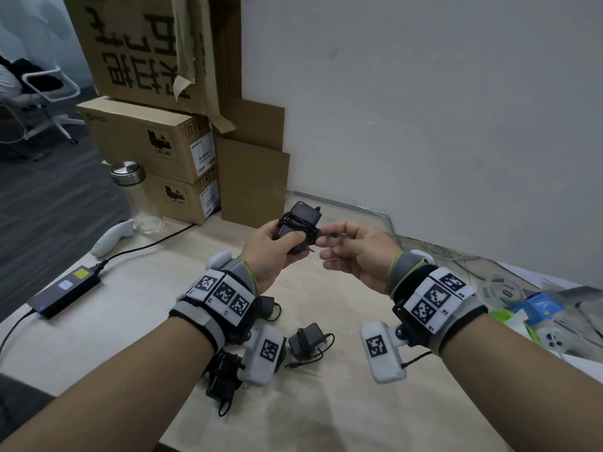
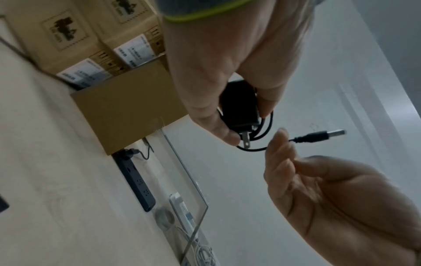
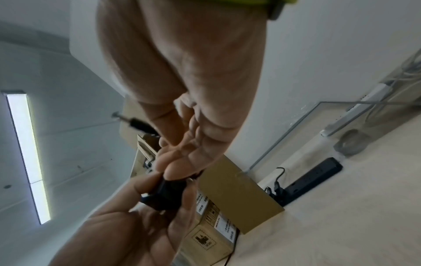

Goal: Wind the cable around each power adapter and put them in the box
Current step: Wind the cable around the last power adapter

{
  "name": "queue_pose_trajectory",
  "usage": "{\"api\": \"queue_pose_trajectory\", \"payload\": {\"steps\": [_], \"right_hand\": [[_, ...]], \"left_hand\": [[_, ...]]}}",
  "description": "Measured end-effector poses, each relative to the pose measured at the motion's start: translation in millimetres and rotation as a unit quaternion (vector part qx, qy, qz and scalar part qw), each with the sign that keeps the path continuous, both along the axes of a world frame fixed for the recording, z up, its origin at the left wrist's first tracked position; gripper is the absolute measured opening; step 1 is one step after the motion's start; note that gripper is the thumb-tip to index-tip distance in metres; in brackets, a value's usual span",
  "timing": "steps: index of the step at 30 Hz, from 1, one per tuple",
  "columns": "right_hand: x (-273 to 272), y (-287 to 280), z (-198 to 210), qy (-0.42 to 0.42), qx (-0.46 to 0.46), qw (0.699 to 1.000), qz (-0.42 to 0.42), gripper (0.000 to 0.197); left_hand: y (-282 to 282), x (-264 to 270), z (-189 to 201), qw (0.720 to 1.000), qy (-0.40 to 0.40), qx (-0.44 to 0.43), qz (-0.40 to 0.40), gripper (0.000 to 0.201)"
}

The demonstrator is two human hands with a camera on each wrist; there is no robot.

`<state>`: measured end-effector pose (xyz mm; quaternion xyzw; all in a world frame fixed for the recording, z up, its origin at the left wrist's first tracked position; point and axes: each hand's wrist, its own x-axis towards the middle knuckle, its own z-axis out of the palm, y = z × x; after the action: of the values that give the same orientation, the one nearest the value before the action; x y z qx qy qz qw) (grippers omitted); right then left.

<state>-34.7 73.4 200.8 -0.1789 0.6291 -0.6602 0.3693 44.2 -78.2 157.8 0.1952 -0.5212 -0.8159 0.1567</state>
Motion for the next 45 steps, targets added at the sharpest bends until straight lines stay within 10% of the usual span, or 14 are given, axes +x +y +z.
{"api": "queue_pose_trajectory", "payload": {"steps": [8, 13, 22, 45], "right_hand": [[3.3, -17.9, -10.4, 0.324, 0.072, 0.939, -0.092, 0.026], [1.1, -18.1, -13.8, 0.356, 0.037, 0.920, -0.162, 0.027], [-0.6, -13.2, -21.0, 0.579, 0.193, 0.787, -0.093, 0.041], [-1.6, -17.2, -33.5, 0.543, 0.117, 0.824, -0.113, 0.026]], "left_hand": [[7.2, -0.6, -2.9, 1.000, -0.016, 0.018, -0.004, 0.028], [11.9, -1.4, -3.5, 0.999, -0.043, -0.015, 0.017, 0.024], [18.7, -8.5, 7.9, 0.995, -0.057, -0.040, 0.069, 0.013], [23.5, -8.4, 7.4, 0.985, -0.059, -0.136, 0.085, 0.020]]}}
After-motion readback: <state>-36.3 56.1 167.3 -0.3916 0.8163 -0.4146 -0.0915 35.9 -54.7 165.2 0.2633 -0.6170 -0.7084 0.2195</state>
